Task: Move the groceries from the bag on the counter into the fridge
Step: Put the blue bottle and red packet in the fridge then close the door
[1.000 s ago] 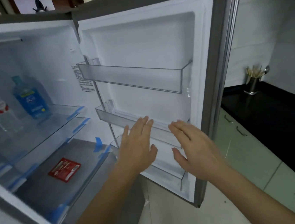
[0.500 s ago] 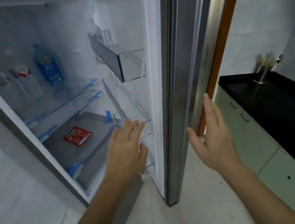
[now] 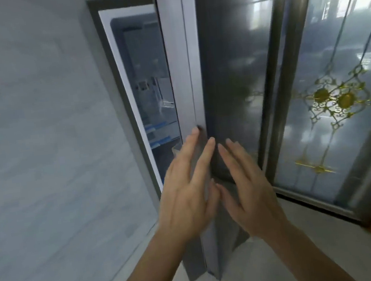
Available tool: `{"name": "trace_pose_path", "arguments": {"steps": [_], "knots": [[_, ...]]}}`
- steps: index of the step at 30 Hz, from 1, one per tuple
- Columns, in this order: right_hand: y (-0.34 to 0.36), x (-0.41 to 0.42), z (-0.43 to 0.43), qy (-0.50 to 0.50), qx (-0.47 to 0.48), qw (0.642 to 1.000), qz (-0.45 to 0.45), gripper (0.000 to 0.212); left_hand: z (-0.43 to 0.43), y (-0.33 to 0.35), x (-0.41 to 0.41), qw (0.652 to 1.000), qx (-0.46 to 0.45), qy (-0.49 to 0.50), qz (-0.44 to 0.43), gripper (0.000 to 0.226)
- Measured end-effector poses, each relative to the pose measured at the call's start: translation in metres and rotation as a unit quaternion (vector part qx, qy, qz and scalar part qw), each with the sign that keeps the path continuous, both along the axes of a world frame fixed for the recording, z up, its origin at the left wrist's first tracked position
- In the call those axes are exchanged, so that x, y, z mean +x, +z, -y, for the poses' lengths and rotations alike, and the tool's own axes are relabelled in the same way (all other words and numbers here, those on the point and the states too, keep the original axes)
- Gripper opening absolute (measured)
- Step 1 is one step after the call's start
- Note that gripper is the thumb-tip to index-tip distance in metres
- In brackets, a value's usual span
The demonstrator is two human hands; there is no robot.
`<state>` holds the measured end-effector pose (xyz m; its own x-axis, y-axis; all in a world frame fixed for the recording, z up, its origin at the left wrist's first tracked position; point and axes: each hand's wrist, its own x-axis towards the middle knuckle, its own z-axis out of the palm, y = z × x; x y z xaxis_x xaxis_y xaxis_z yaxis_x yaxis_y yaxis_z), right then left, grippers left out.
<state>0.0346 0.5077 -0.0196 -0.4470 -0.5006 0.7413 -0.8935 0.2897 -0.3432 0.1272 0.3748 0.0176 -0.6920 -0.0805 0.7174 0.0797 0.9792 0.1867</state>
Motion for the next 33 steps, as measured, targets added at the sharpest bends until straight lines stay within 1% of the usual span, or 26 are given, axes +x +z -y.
{"name": "trace_pose_path", "arguments": {"steps": [3, 6, 10, 12, 14, 16, 21, 24, 28, 33], "knots": [[0.002, -0.019, 0.01, 0.038, 0.034, 0.999, -0.02, 0.066, -0.002, 0.005, -0.003, 0.999, -0.019, 0.042, 0.002, 0.068], [0.001, -0.034, 0.027, 0.06, 0.083, 0.994, -0.045, 0.071, 0.002, 0.005, -0.005, 0.992, -0.065, 0.093, 0.053, 0.067], [-0.007, -0.046, 0.056, 0.073, 0.109, 0.988, -0.075, 0.071, 0.024, 0.003, -0.013, 0.963, -0.117, 0.186, 0.156, 0.07], [-0.013, -0.052, 0.066, 0.078, 0.103, 0.989, -0.077, 0.07, 0.032, -0.002, -0.018, 0.948, -0.156, 0.213, 0.177, 0.069], [-0.016, -0.064, 0.07, 0.076, 0.092, 0.989, -0.086, 0.071, 0.037, -0.008, -0.023, 0.944, -0.173, 0.225, 0.169, 0.064], [-0.013, -0.08, 0.071, 0.065, 0.085, 0.991, -0.082, 0.076, 0.041, -0.012, -0.03, 0.943, -0.177, 0.238, 0.15, 0.063], [0.005, -0.123, 0.084, 0.025, 0.066, 0.994, -0.084, 0.078, 0.054, -0.024, -0.045, 0.946, -0.161, 0.264, 0.1, 0.07], [0.008, -0.135, 0.095, 0.014, 0.078, 0.992, -0.093, 0.078, 0.059, -0.023, -0.052, 0.941, -0.155, 0.283, 0.1, 0.074], [0.012, -0.141, 0.111, 0.005, 0.099, 0.989, -0.112, 0.08, 0.071, -0.019, -0.063, 0.938, -0.122, 0.307, 0.107, 0.079], [0.023, -0.158, 0.136, 0.008, 0.121, 0.987, -0.108, 0.081, 0.096, -0.008, -0.084, 0.934, -0.091, 0.329, 0.107, 0.084]]}}
